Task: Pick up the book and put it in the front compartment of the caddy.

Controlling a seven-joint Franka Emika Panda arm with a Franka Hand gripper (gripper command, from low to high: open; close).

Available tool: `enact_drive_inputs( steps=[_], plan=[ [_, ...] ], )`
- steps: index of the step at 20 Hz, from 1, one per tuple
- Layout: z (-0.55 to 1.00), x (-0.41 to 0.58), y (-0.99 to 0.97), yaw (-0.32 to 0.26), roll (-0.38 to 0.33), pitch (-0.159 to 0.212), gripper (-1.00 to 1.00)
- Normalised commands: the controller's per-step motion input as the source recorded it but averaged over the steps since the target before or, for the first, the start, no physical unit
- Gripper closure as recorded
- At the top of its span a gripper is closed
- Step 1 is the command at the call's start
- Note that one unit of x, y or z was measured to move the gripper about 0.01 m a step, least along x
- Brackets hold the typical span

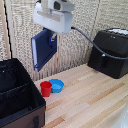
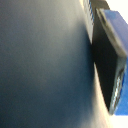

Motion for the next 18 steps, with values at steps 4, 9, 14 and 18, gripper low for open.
enact_drive_inputs(
  steps=[4,9,14,18],
  plan=[
    [0.0,0.0,0.78,-0.16,0.0,-0.047,1.0],
    [0.0,0.0,0.75,-0.172,0.0,-0.046,1.0],
    [0.0,0.0,0.73,-0.182,0.0,-0.025,1.0],
    [0.0,0.0,0.72,-0.185,0.0,0.0,1.0]
  ],
)
